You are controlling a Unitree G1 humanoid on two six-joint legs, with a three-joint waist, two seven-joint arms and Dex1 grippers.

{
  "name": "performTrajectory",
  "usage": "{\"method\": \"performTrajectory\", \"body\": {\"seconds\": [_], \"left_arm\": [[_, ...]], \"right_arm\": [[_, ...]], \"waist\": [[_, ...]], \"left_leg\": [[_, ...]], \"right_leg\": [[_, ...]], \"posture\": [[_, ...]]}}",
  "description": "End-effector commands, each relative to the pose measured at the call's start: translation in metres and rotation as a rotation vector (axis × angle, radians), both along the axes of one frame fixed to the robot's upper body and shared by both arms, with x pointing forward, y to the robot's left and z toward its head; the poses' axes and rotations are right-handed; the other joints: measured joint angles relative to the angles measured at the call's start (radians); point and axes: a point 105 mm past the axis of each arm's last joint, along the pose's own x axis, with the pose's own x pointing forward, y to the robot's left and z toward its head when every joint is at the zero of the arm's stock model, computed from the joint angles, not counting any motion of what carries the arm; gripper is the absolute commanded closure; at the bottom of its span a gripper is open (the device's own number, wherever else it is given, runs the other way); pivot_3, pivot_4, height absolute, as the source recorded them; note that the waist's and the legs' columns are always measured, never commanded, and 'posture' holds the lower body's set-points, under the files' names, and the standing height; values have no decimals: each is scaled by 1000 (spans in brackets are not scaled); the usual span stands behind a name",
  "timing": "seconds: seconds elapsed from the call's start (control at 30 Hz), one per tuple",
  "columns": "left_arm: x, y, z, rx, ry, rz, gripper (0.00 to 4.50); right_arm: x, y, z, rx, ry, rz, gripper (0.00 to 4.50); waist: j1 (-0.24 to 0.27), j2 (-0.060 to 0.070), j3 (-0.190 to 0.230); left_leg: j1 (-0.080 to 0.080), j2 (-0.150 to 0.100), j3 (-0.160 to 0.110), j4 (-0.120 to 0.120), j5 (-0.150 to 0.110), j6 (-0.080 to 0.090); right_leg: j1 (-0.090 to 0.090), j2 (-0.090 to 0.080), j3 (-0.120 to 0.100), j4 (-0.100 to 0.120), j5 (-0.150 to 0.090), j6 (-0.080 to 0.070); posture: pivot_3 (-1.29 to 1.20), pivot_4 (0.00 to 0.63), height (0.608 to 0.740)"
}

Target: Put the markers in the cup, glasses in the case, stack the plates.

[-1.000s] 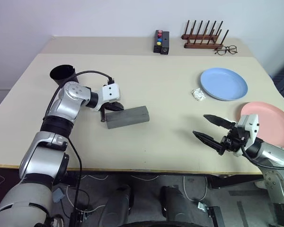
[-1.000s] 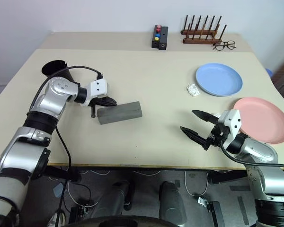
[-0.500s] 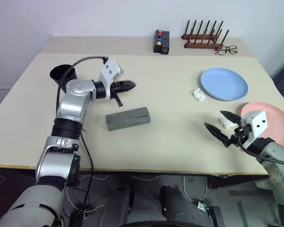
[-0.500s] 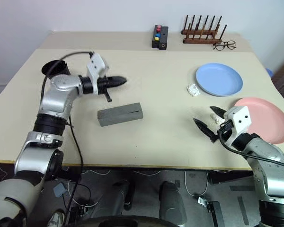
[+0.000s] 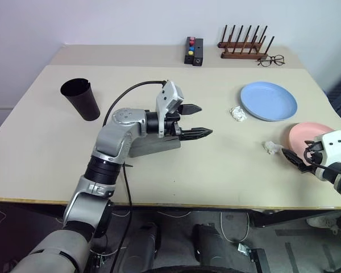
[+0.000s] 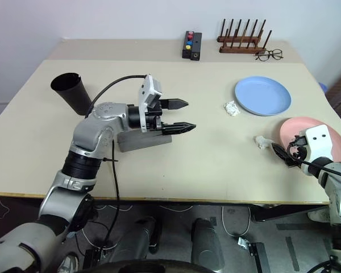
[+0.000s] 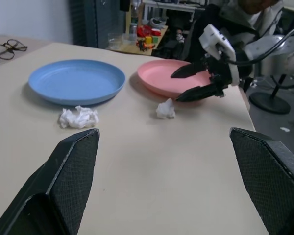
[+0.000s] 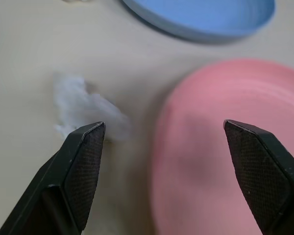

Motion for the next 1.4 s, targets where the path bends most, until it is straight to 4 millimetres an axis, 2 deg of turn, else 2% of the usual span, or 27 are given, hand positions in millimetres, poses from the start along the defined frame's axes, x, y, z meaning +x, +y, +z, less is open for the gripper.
{"method": "performTrajectory", "body": {"seconds": [0.03,0.27,0.6,0.7,0.73,0.9,1.13,1.23,1.33,1.4], "left_arm": [[-2,-5,10,11,-67,-10,40],[-15,0,-10,146,-95,-116,40],[-21,8,-24,236,-102,-205,40],[-20,8,-24,241,-102,-210,0],[-20,8,-23,238,-101,-210,0],[-20,8,-23,232,-101,-204,0],[-18,6,-22,213,-98,-182,0],[-18,5,-22,200,-94,-170,0],[-16,6,-22,195,-93,-147,0],[-15,6,-21,181,-88,-130,0]], "right_arm": [[0,-7,4,-31,-6,7,562],[-1,-9,-3,-18,18,18,562],[-2,-5,-6,-6,24,30,562],[-5,0,-9,12,44,55,1370],[-5,2,-10,13,47,61,1790],[-4,2,-7,-23,39,58,4439],[6,-3,9,-81,-24,24,4482],[20,-5,35,-133,-136,-3,4482],[42,5,71,-168,-277,17,4482],[55,16,87,-171,-338,53,4482]], "waist": [[-1,0,0],[-3,0,0],[-2,0,0],[-2,0,0],[-2,0,0],[-2,0,0],[-2,0,0],[-4,0,0],[-10,2,1],[-14,2,1]], "left_leg": [[0,0,0,0,0,0],[1,0,0,-1,0,0],[1,0,0,-1,0,0],[1,0,0,0,0,0],[1,0,0,-1,0,0],[1,0,0,0,0,0],[3,0,-1,-1,0,0],[3,0,-1,-1,0,0],[3,0,-1,-1,0,0],[3,0,0,-2,0,0]], "right_leg": [[0,0,0,0,0,0],[1,0,0,0,0,0],[1,0,0,-1,0,-1],[1,0,0,-1,0,-1],[1,0,0,-1,-1,-1],[2,0,0,-2,-1,-1],[4,0,0,-3,-1,-1],[4,0,0,-3,-1,-1],[4,0,0,-3,-1,-1],[3,0,0,-3,-1,-1]], "posture": [[0,150,740],[0,150,740],[0,150,740],[0,150,740],[0,150,740],[0,150,740],[0,150,740],[0,150,740],[0,150,740],[0,150,740]]}}
